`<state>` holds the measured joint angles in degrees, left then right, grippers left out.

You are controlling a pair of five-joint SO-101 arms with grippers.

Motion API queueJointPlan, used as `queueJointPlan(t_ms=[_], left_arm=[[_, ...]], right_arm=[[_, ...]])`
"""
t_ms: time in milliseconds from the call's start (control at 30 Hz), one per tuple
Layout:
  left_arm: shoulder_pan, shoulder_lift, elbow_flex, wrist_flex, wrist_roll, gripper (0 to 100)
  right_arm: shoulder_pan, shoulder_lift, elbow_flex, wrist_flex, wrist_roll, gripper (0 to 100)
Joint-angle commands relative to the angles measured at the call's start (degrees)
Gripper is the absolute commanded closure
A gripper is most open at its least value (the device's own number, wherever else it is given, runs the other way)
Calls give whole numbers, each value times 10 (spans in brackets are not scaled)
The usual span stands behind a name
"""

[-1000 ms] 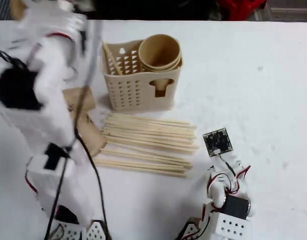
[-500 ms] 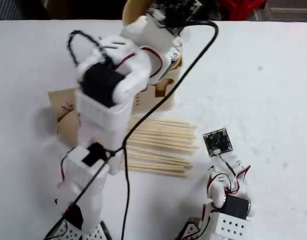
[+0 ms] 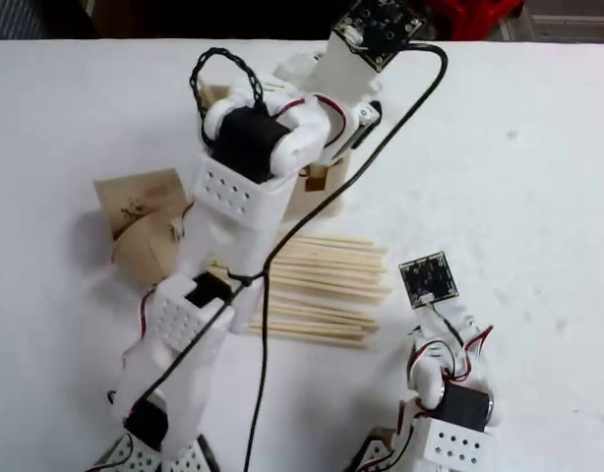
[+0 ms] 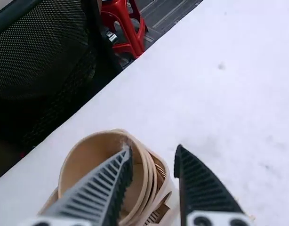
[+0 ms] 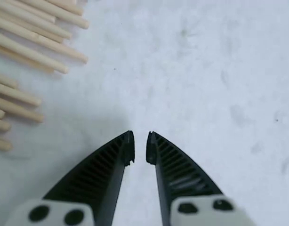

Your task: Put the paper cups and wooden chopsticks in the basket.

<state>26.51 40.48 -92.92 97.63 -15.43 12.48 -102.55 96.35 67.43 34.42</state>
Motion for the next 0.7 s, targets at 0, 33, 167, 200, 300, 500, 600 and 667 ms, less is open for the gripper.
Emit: queueJointPlan(t_ms=[0, 33, 167, 200, 300, 500, 600, 667], left_arm=[[-13, -7, -21, 2, -1, 831], [-16, -8, -22, -1, 0, 831], [-21, -7, -26, 2, 0, 831], [-22, -3, -25, 2, 0, 831], [-26, 0, -25, 1, 0, 831], [-26, 47, -25, 4, 0, 831], [-28, 87, -25, 5, 0, 831], [-27, 110, -27, 13, 0, 831]], right_arm=[[7, -5, 4, -6, 4, 938], [7, -5, 4, -6, 4, 938], [7, -5, 4, -7, 4, 938], [7, -5, 4, -7, 4, 938], [7, -4, 4, -7, 4, 938], [7, -4, 4, -7, 4, 938], [7, -4, 4, -7, 4, 938], [7, -4, 4, -7, 4, 938]])
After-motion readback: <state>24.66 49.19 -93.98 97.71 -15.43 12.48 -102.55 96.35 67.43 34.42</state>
